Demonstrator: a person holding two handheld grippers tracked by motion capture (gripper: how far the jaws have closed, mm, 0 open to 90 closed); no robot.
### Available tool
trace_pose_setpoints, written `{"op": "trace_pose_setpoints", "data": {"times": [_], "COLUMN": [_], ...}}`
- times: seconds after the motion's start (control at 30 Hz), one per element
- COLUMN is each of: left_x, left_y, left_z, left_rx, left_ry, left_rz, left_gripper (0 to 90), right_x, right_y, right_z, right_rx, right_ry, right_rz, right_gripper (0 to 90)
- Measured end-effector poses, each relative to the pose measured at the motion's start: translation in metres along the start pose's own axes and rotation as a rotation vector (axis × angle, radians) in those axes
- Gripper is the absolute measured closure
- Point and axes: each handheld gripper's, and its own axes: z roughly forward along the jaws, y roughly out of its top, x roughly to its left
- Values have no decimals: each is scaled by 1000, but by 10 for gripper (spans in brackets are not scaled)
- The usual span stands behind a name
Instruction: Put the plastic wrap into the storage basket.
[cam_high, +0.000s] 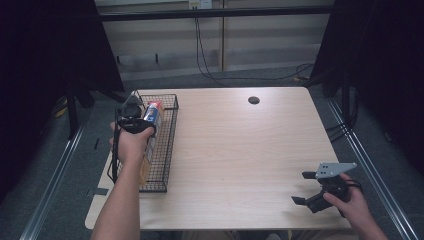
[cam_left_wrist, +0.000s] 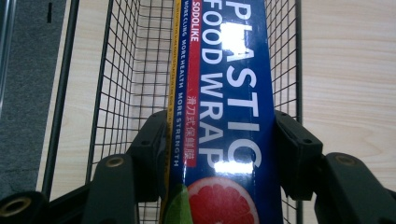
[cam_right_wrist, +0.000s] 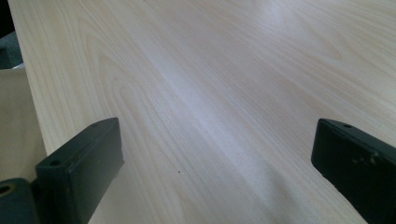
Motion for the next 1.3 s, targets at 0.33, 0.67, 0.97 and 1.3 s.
{"op": "trace_pose_setpoints", "data": {"times": [0.33, 0.67, 0.97, 1.3], "left_x": [6, 9, 11, 10], "left_y": [-4, -6, -9, -10], "left_z": [12, 19, 24, 27], "left_rx": [20, 27, 34, 46], "left_ry": [2, 11, 22, 36], "left_rz": [-11, -27, -33, -20], "left_gripper": [444, 443, 441, 430], "right_x": [0, 1, 1, 2], "right_y": [0, 0, -2, -2], "right_z": [0, 1, 0, 0], "right_rx": [2, 7, 10, 10], "right_ry": [0, 1, 2, 1], "right_rz": [0, 1, 2, -2], "right_gripper": [18, 19, 18, 18]}}
